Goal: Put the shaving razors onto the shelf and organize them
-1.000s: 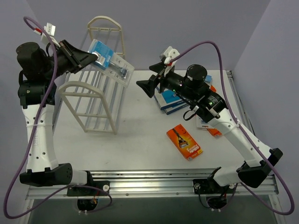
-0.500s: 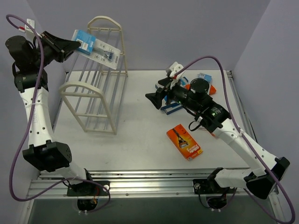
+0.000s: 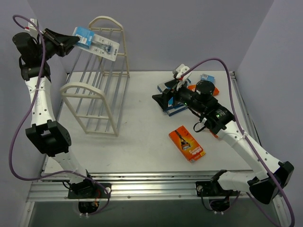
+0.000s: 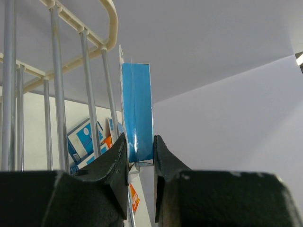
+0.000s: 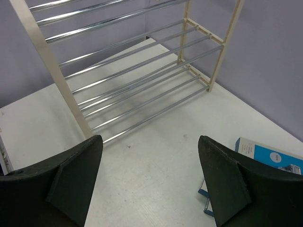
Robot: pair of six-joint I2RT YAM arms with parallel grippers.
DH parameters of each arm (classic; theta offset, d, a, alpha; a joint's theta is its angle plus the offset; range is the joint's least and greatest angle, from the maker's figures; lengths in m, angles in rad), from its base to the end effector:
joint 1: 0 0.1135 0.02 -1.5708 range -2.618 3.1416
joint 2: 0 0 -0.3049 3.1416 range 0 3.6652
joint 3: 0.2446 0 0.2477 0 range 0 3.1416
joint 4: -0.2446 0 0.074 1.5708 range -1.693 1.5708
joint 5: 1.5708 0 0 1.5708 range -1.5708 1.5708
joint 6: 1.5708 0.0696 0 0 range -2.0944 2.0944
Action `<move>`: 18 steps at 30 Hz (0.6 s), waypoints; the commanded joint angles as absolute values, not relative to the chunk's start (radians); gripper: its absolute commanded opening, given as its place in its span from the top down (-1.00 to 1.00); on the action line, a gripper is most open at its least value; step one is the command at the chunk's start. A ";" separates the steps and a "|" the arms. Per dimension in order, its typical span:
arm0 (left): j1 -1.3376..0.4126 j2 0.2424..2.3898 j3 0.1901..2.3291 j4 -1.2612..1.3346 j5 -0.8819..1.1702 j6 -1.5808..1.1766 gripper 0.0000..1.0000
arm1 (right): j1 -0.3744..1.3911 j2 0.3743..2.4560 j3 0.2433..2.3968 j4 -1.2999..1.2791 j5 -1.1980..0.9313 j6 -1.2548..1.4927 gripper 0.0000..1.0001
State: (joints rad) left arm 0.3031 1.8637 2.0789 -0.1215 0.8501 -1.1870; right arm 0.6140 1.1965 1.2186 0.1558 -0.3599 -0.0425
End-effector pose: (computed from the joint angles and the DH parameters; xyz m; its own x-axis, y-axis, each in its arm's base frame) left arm 0.4445 0.0842 0.5266 -0.4459 -0.7806 -0.4380 0.2764 0.3453 -0.8969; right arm 0.2183 0.1839 0.4872 0.1795 0.0779 -0.9807 -0.8156 0.5691 -0.1041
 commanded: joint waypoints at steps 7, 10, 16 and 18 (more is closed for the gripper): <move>0.311 1.971 2.215 -0.052 0.874 -1.192 0.95 | 0.597 1.178 1.221 0.175 -0.377 -0.069 -0.55; 0.311 2.002 2.233 -0.043 0.874 -1.196 0.95 | 0.592 1.178 1.210 0.178 -0.373 -0.071 -0.55; 0.311 2.049 2.243 -0.017 0.884 -1.230 0.95 | 0.589 1.193 1.201 0.178 -0.371 -0.074 -0.55; 0.311 2.065 2.246 0.026 0.890 -1.236 0.95 | 0.588 1.197 1.201 0.172 -0.361 -0.080 -0.55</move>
State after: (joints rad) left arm 0.3031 2.0457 2.1952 -0.0811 0.8780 -1.2488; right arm 0.5953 1.1969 1.2037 0.1436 -0.3676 -0.0582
